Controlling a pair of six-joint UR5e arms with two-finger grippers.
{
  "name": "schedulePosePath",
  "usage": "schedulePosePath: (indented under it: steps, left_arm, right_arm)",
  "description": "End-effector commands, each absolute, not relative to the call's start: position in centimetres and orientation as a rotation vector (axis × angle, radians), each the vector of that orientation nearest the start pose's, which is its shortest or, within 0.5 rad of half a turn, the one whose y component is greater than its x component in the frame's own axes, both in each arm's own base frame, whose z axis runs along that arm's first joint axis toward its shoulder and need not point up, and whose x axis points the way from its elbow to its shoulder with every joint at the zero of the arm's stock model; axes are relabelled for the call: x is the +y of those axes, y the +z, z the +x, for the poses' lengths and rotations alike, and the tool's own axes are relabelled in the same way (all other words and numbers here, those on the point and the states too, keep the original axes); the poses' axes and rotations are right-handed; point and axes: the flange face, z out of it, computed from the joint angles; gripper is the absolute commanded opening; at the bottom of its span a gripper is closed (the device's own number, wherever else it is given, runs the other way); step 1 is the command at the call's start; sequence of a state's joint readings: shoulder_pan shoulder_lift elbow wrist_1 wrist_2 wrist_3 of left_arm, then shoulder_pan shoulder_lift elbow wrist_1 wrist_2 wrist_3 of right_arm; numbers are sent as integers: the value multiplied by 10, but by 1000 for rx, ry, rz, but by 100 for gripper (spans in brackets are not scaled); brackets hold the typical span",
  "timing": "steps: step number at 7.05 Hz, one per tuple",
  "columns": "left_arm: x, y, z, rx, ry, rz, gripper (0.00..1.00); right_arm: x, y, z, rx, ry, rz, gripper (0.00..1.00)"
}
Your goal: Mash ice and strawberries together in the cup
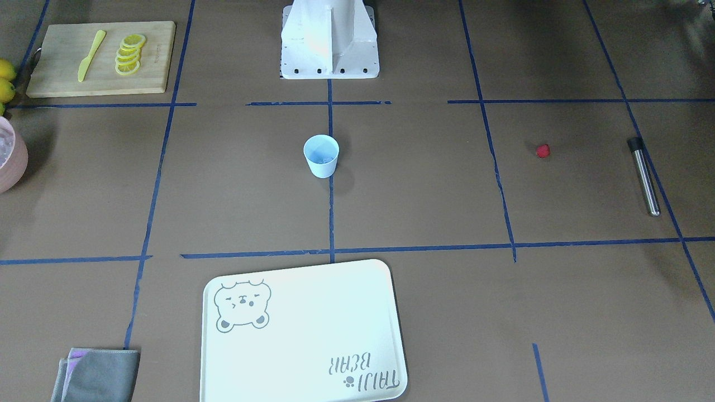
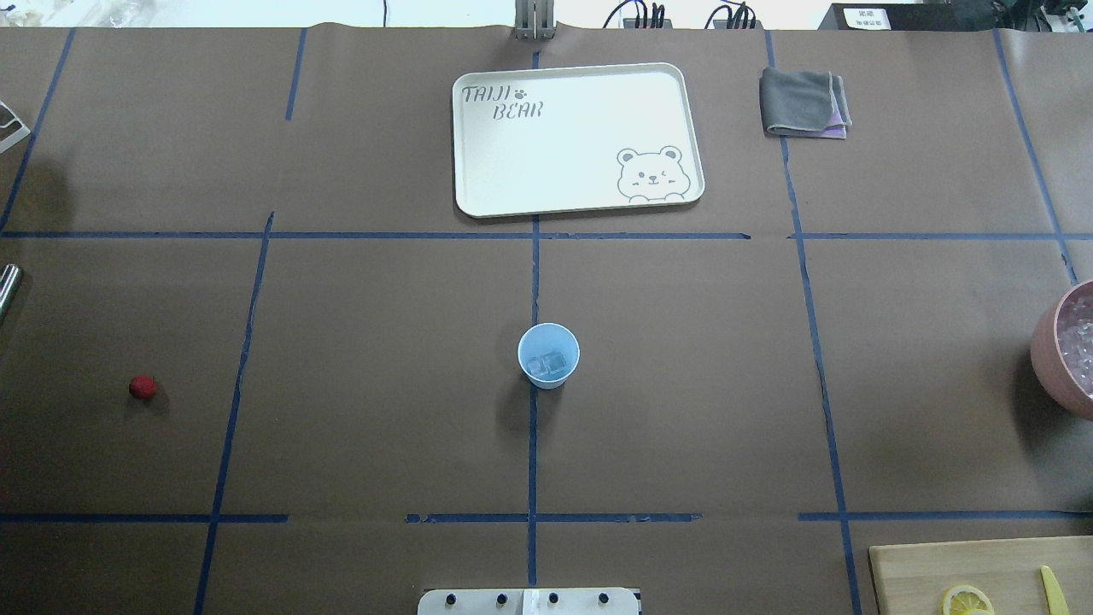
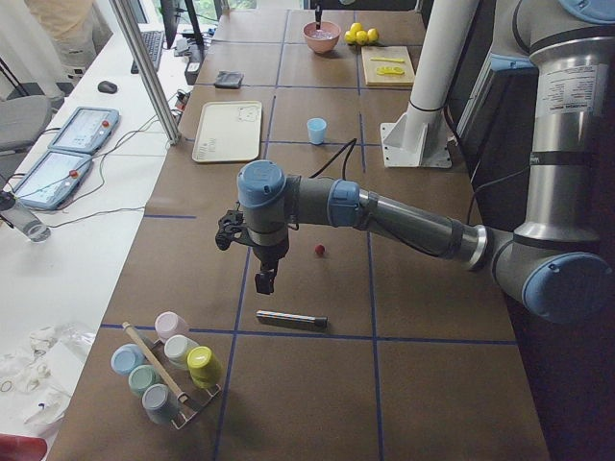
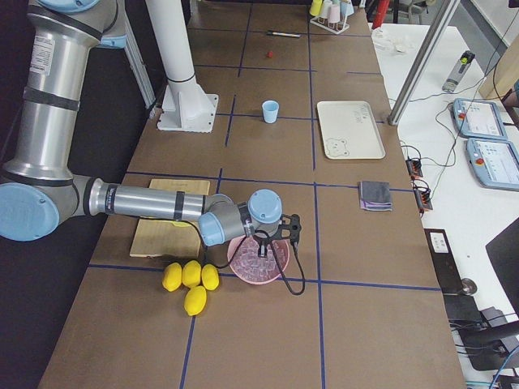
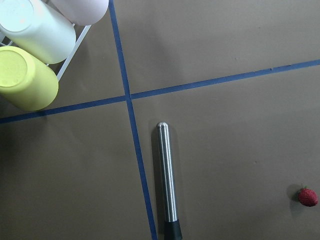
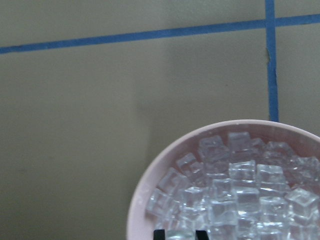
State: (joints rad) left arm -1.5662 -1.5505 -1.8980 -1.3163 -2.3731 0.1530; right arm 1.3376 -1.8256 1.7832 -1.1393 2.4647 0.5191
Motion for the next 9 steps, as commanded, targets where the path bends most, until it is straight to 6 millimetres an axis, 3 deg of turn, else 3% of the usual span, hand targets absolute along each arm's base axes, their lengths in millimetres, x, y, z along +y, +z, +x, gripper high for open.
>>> schedulePosePath:
  steps: [1,3,5,6,8,9]
  left_arm:
    - [-462,527,-60,797,155,112,100]
    - [-458,530,-59,800,146,102,100]
    - [-458,530,-59,800,147,103,100]
    - [-457,531,-59,800,146,101,100]
    - [-457,532,-59,800,135,95,100]
    - [-458,534,-59,800,134,92,100]
  right_arm:
    - [-404,533,-63,-1021,243,-40,0]
    - [-419,440,-148,-1127,352,-143,0]
    - [-426,367,-227,-1181,429,-195,0]
    - [-422,324,-282,-1210,462,-209,0]
    - [-395,245,-400,-1215,529,-234,0]
    - [-388,205,-447,-1175,549,-210,0]
